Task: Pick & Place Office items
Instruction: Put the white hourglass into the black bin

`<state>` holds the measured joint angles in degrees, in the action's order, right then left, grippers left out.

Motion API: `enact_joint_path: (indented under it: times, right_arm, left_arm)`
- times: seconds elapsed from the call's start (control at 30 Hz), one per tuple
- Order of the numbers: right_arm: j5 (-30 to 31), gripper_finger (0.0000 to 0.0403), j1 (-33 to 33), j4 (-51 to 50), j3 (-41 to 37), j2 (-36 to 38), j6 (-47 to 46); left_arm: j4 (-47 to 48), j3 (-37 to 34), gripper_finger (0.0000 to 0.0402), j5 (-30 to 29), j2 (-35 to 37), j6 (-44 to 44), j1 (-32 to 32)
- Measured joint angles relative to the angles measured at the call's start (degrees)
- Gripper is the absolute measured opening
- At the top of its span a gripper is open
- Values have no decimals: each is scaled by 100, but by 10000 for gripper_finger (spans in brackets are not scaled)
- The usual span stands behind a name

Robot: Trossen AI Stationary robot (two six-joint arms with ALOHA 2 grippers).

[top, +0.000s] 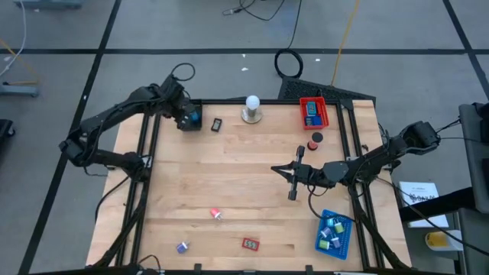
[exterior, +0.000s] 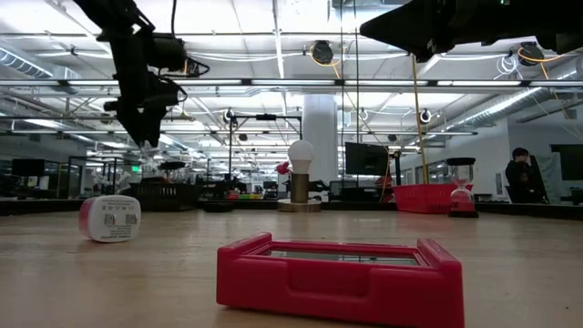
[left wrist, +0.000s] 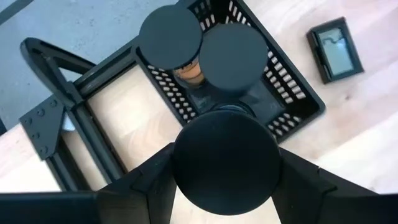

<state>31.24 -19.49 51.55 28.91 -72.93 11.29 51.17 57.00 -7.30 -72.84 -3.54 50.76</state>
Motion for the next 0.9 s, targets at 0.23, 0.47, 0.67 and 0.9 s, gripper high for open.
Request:
enact_joint_path:
  times: [0.23, 0.47, 0.67, 0.9]
  right_arm:
    - [0, 1, 0, 0, 0, 0, -4]
    - [0, 1, 0, 0, 1, 0, 4]
    - [0, 1, 0, 0, 0, 0, 7]
    - [0, 1, 0, 0, 0, 0, 2]
  left_arm:
    - [-448, -23, 211, -25, -486, -13, 21]
    - [-481, -23, 211, -331, -901, -13, 37]
    - [-691, -23, 211, -395, -1009, -16, 37]
    - [-763, -23, 211, -522, -1014, -65, 44]
